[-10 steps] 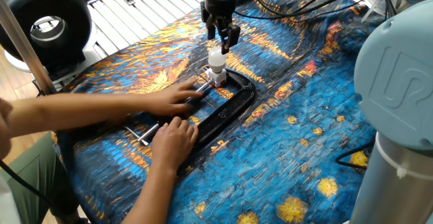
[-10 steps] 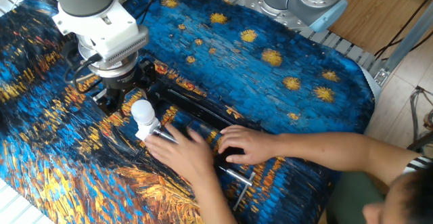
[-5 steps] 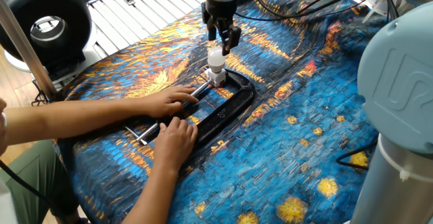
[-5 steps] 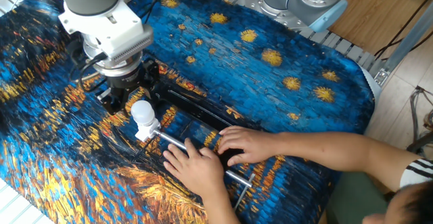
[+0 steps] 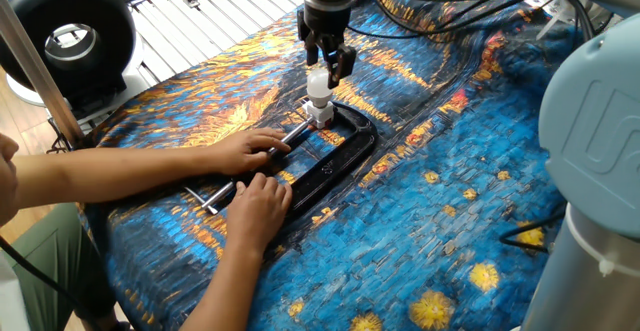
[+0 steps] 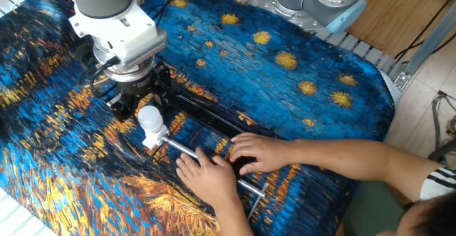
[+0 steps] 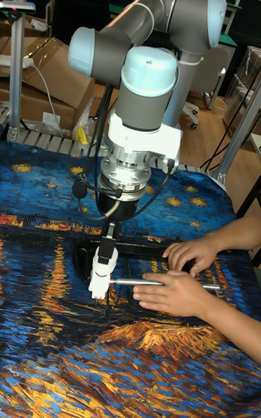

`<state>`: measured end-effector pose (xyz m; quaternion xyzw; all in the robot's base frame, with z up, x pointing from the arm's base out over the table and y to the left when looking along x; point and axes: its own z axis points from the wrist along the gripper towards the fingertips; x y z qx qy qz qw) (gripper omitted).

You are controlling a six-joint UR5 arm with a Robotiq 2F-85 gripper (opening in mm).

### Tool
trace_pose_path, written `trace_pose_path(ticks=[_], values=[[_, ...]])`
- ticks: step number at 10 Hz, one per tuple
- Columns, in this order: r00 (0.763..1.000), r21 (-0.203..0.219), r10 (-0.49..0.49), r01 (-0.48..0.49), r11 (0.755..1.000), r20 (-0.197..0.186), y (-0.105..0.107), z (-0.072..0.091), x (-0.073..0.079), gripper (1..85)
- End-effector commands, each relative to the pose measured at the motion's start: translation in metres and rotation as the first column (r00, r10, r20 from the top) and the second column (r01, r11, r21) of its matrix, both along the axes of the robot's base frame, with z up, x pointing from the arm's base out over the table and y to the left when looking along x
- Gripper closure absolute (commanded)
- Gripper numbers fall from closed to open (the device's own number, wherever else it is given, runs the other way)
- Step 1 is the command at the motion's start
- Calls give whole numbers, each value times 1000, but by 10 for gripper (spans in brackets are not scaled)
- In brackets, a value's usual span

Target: Install the light bulb by rotating it

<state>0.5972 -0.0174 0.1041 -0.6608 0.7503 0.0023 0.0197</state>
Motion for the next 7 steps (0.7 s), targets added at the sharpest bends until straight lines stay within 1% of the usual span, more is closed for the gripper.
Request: trace_pose_path(ticks=[1, 4, 6, 7], values=[[1000, 22, -4, 4, 1000, 14, 5, -3, 0, 217], [1000, 25, -3, 2, 1000, 22, 7, -5, 4, 223], [999, 33, -2, 1, 999, 32, 7, -8, 6, 253], [999, 27, -4, 3, 1000, 32, 5, -8, 6, 257]])
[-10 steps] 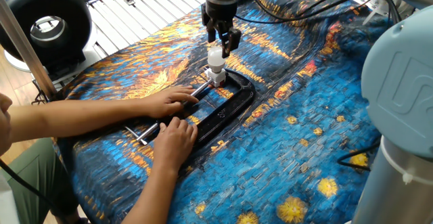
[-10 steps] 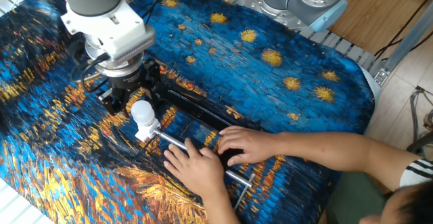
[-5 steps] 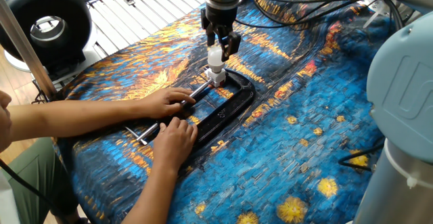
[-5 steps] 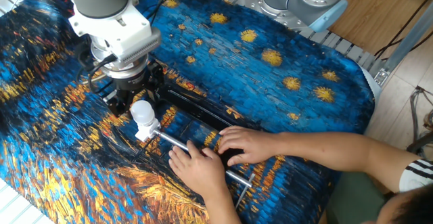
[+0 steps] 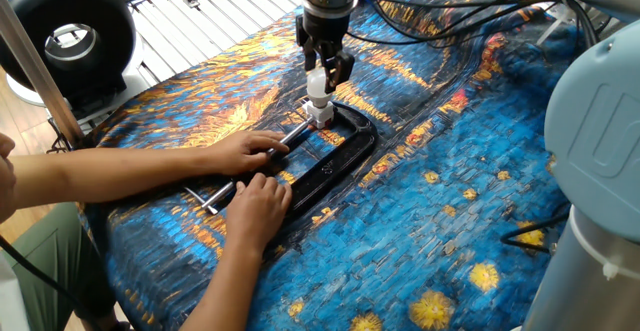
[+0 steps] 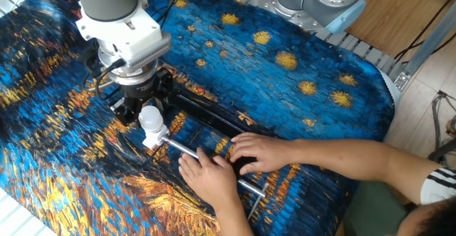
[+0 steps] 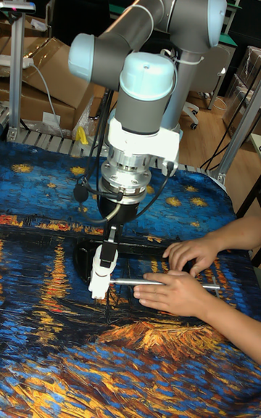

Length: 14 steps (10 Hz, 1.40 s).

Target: Install the light bulb by rotating it

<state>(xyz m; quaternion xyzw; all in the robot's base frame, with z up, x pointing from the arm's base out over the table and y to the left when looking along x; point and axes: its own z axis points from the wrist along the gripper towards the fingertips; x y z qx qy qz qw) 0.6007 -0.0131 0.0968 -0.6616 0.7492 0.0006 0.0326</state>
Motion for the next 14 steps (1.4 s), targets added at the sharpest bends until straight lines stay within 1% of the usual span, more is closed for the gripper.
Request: trace_pose_path(ticks=[1, 4, 5, 7, 9, 14], values=[[1000, 4, -6, 6, 1000, 10, -1, -1, 2, 270], [1000, -22, -2, 2, 1000, -9, -8, -3, -3, 287], [1000, -25, -2, 2, 1000, -12, -9, -3, -4, 287], [1000, -14, -7, 7, 1000, -28, -6, -4, -7, 287], [999, -5, -11, 11, 1000, -34, -4, -5, -8, 287], [999, 3, -11, 11, 1000, -37, 1, -4, -6, 287]])
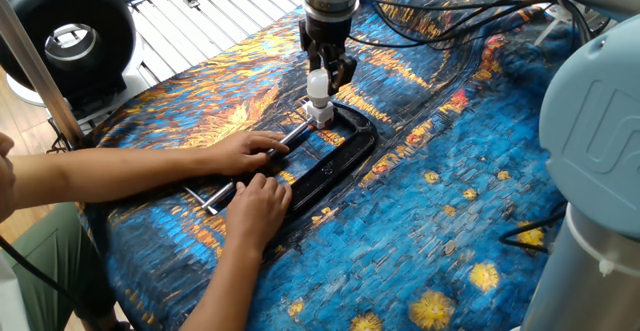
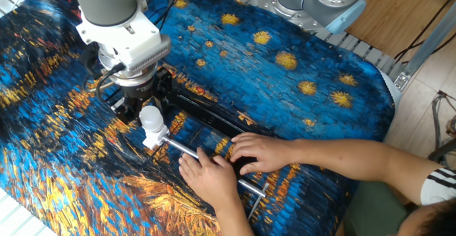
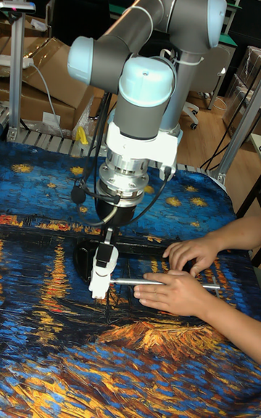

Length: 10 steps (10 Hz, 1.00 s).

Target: Install the light bulb by rotating it

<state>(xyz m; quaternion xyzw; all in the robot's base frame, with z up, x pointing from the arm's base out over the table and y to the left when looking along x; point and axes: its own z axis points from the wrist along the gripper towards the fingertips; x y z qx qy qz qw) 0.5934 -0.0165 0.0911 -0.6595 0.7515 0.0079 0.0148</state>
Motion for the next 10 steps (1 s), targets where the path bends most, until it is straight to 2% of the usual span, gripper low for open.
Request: trace_pose_path(ticks=[1, 6, 10], values=[[1000, 14, -6, 6, 1000, 1, 5, 2, 2, 290], [999, 2, -33, 33, 999, -2, 2, 2, 2, 370], [998, -21, -56, 57, 998, 13, -4, 2, 6, 470]])
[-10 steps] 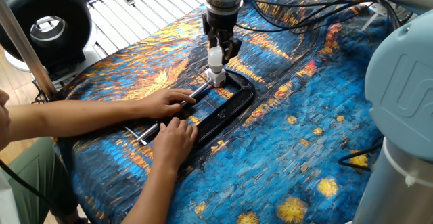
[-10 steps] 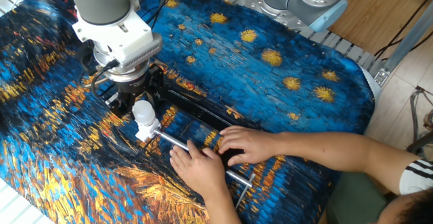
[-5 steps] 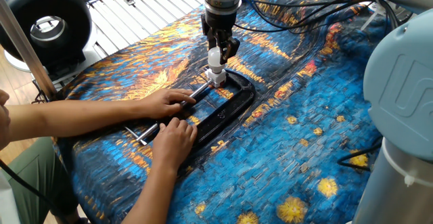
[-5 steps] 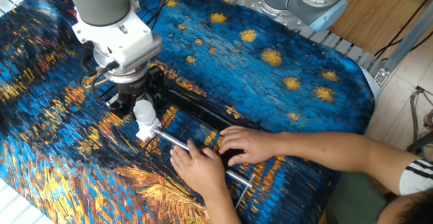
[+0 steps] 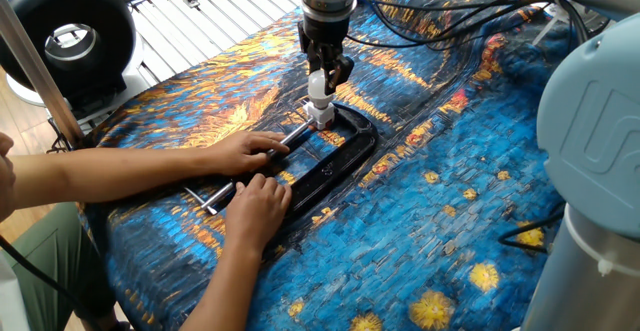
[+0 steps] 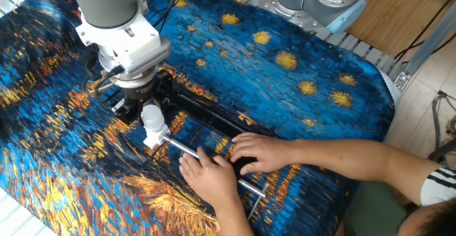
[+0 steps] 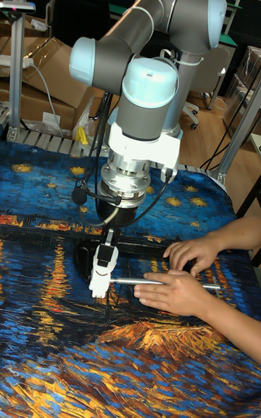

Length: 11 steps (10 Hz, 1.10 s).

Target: Install the light bulb by rotating it

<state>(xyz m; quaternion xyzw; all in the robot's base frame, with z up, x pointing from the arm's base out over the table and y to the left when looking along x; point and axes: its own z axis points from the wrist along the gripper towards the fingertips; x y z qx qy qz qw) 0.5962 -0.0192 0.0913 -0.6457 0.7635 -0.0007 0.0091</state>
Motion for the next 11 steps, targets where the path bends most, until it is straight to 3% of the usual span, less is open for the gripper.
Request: trace_pose_path(ticks=[1, 3, 5, 8, 9, 10, 11], values=[[1000, -3, -24, 24, 1000, 12, -2, 2, 3, 490], [998, -16, -53, 54, 998, 32, -3, 3, 6, 570], [994, 8, -100, 99, 995, 44, 8, -1, 6, 607], [981, 31, -188, 187, 982, 41, 4, -1, 5, 650], [970, 38, -241, 240, 970, 34, -1, 3, 6, 677], [938, 62, -347, 345, 937, 24, -2, 8, 7, 690], [888, 89, -459, 457, 885, 12, 0, 9, 9, 693]])
